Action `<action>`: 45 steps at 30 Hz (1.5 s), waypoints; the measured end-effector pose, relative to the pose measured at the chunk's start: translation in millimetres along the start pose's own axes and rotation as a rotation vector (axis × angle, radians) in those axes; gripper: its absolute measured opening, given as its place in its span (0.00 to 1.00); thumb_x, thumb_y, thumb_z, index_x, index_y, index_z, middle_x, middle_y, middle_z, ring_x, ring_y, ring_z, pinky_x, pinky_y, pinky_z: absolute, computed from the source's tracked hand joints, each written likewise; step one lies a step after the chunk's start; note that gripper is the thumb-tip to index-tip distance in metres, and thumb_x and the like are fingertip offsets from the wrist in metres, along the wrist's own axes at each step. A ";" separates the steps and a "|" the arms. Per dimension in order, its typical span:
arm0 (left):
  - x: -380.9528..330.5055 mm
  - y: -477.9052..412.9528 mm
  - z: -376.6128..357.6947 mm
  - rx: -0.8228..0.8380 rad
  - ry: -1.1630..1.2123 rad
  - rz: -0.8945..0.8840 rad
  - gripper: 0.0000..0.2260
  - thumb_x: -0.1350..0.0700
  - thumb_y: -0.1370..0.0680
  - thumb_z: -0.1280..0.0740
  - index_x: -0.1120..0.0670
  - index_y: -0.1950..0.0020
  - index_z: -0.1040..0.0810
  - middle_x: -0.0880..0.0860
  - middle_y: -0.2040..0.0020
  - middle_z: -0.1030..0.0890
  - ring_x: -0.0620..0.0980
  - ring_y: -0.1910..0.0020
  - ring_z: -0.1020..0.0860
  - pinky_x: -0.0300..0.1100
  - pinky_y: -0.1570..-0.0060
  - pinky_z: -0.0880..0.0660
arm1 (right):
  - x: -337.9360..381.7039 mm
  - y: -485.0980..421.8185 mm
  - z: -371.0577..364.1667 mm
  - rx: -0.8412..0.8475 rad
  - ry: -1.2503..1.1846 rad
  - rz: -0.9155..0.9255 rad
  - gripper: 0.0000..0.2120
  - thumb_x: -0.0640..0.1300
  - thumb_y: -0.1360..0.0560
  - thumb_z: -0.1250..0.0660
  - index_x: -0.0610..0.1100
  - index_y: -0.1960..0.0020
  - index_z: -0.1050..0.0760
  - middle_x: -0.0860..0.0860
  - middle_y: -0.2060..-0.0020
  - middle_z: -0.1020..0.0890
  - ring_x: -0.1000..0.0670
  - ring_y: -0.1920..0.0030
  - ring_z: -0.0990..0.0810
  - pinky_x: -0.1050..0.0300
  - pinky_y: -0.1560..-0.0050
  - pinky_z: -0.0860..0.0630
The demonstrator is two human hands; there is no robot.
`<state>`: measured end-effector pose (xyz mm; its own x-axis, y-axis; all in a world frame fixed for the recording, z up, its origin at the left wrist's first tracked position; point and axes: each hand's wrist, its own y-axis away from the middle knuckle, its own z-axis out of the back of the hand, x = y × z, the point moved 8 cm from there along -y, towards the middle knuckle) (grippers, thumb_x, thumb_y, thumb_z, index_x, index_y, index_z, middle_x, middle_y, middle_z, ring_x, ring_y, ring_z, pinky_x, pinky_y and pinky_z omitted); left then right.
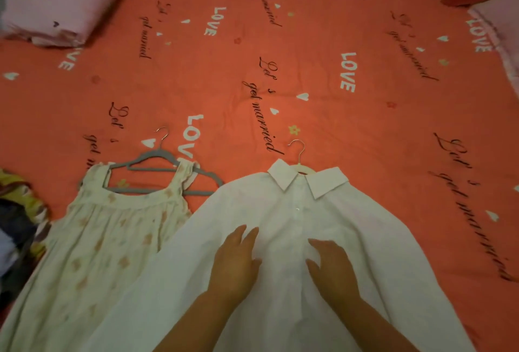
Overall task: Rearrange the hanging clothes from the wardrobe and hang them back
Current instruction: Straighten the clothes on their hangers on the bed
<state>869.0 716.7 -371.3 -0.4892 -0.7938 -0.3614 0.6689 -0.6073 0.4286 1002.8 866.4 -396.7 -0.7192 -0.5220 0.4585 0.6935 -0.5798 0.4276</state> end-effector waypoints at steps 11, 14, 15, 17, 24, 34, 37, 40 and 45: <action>49.7 109.4 24.1 -0.045 -0.042 -0.024 0.26 0.49 0.21 0.40 0.47 0.25 0.44 0.49 0.24 0.45 0.49 0.26 0.43 0.41 0.29 0.45 | 54.0 121.9 -30.2 0.018 -0.033 0.014 0.20 0.49 0.21 0.39 0.51 0.29 0.35 0.54 0.34 0.30 0.53 0.33 0.34 0.65 0.34 0.42; 76.9 136.6 29.0 -0.057 -0.065 -0.034 0.26 0.49 0.21 0.41 0.48 0.25 0.44 0.51 0.24 0.44 0.50 0.26 0.43 0.42 0.30 0.45 | 74.8 149.6 -39.1 -0.015 -0.038 0.035 0.20 0.47 0.22 0.38 0.49 0.31 0.32 0.52 0.35 0.28 0.52 0.34 0.32 0.63 0.34 0.41; 91.4 146.0 28.0 -0.048 -0.072 -0.018 0.26 0.49 0.21 0.40 0.48 0.24 0.45 0.52 0.24 0.44 0.51 0.26 0.44 0.43 0.30 0.45 | 79.7 159.2 -44.3 -0.024 -0.040 0.034 0.20 0.47 0.22 0.38 0.48 0.31 0.32 0.52 0.35 0.28 0.52 0.34 0.32 0.63 0.34 0.40; 127.8 164.1 23.1 -0.028 -0.104 0.040 0.28 0.49 0.22 0.40 0.48 0.24 0.47 0.53 0.24 0.46 0.52 0.26 0.45 0.44 0.29 0.45 | 87.6 178.3 -57.9 -0.036 -0.037 0.025 0.20 0.47 0.22 0.38 0.49 0.31 0.32 0.52 0.35 0.28 0.52 0.34 0.32 0.63 0.34 0.39; 265.7 207.0 -10.8 0.167 -0.215 0.357 0.42 0.39 0.26 0.36 0.48 0.25 0.63 0.59 0.24 0.53 0.58 0.27 0.45 0.53 0.31 0.40 | 92.7 238.4 -127.4 -0.027 -0.052 -0.038 0.19 0.45 0.23 0.36 0.49 0.32 0.31 0.52 0.37 0.27 0.53 0.35 0.31 0.64 0.35 0.40; 261.1 206.9 -29.1 -0.052 -0.026 0.195 0.28 0.57 0.21 0.44 0.50 0.23 0.52 0.54 0.42 0.24 0.52 0.47 0.24 0.43 0.47 0.30 | 87.0 255.8 -162.9 -0.003 -0.062 -0.049 0.20 0.43 0.25 0.35 0.48 0.33 0.30 0.52 0.38 0.26 0.52 0.37 0.30 0.66 0.36 0.40; 207.4 219.5 -20.4 -0.155 0.254 0.078 0.27 0.62 0.22 0.40 0.50 0.25 0.44 0.56 0.43 0.22 0.53 0.49 0.23 0.35 0.52 0.34 | 94.2 251.9 -155.7 -0.018 -0.141 -0.046 0.19 0.45 0.24 0.35 0.47 0.33 0.31 0.53 0.39 0.26 0.55 0.37 0.30 0.69 0.39 0.41; 128.9 230.9 -15.7 -0.190 0.449 -0.102 0.29 0.62 0.23 0.36 0.45 0.27 0.43 0.46 0.38 0.26 0.44 0.45 0.27 0.20 0.52 0.42 | 97.1 245.6 -132.7 -0.091 -0.244 -0.068 0.18 0.45 0.23 0.36 0.47 0.34 0.30 0.52 0.42 0.24 0.57 0.43 0.28 0.70 0.44 0.38; 45.6 236.0 -35.5 -0.109 0.679 -0.155 0.27 0.61 0.23 0.36 0.44 0.28 0.40 0.33 0.35 0.36 0.30 0.40 0.35 0.17 0.44 0.43 | 64.2 241.3 -81.0 -0.228 -0.345 -0.170 0.15 0.44 0.21 0.40 0.46 0.35 0.28 0.51 0.45 0.22 0.58 0.49 0.29 0.68 0.47 0.36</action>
<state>1024.5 538.3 -316.0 -0.1492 -0.4813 -0.8638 0.6899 -0.6765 0.2578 1120.4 642.3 -327.2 -0.7389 -0.1906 0.6463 0.5120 -0.7825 0.3545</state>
